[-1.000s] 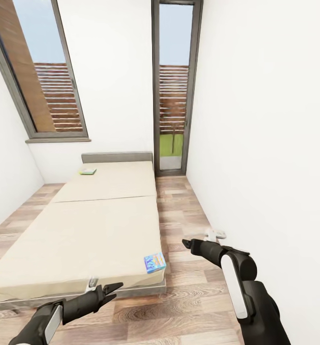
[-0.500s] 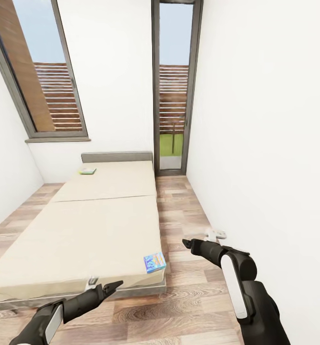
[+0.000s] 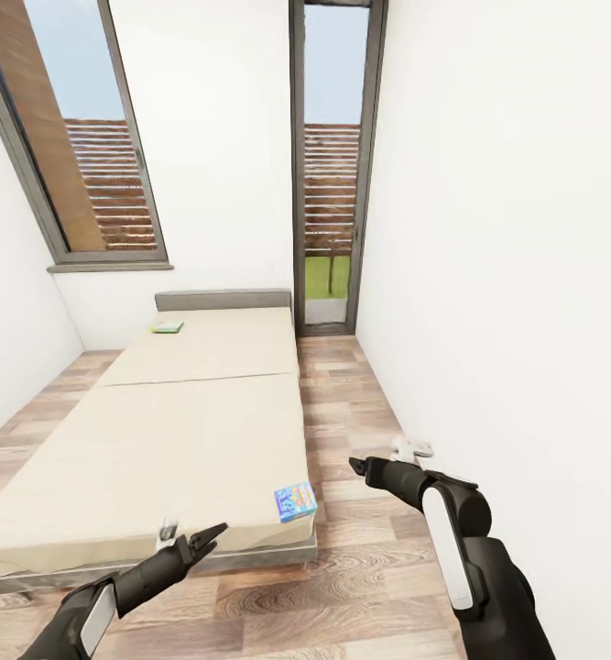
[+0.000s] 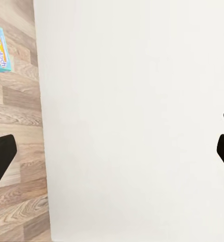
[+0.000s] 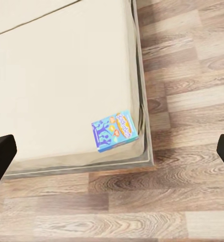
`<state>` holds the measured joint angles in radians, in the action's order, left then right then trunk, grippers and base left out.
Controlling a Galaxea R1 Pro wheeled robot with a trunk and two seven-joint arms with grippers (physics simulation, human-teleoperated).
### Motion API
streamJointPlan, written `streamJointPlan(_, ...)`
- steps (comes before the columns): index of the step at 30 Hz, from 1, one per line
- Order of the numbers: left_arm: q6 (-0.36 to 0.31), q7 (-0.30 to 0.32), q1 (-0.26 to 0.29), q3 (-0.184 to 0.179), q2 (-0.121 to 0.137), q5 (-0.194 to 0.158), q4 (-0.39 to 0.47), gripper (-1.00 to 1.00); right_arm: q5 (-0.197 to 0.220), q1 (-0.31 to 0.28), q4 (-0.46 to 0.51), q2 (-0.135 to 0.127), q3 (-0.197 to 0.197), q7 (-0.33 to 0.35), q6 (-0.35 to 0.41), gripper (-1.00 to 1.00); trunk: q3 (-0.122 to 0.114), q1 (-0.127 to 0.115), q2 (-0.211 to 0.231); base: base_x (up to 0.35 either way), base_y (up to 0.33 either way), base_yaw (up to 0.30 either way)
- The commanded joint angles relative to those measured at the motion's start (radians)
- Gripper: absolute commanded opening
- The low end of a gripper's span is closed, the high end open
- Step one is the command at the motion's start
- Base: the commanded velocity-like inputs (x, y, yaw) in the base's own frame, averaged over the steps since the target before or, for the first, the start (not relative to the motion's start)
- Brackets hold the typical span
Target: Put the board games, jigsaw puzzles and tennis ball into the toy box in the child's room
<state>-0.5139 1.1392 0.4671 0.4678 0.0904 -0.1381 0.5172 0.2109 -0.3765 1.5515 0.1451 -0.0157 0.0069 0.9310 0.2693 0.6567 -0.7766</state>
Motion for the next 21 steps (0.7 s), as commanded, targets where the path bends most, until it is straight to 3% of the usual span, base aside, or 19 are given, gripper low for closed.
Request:
streamJointPlan(1,-0.009,0.002,0.001,0.003,0.0,-0.005,0.0,1.0,0.002,-0.001,0.001,0.001,-0.002,0.001,0.005,1.0,0.005,0.004,-0.008,0.0,0.0,0.0)
streamJointPlan(9,-0.004,-0.007,0.0,0.013,0.0,-0.014,-0.005,1.0,0.002,-0.001,0.002,0.001,-0.002,0.001,0.005,1.0,0.03,0.035,-0.064,0.0,0.0,0.0)
streamJointPlan(21,-0.004,-0.003,-0.001,0.07,0.002,-0.014,-0.05,1.0,0.002,-0.001,0.001,0.002,-0.001,0.001,0.005,1.0,0.067,0.081,-0.148,0.0,0.0,0.0)
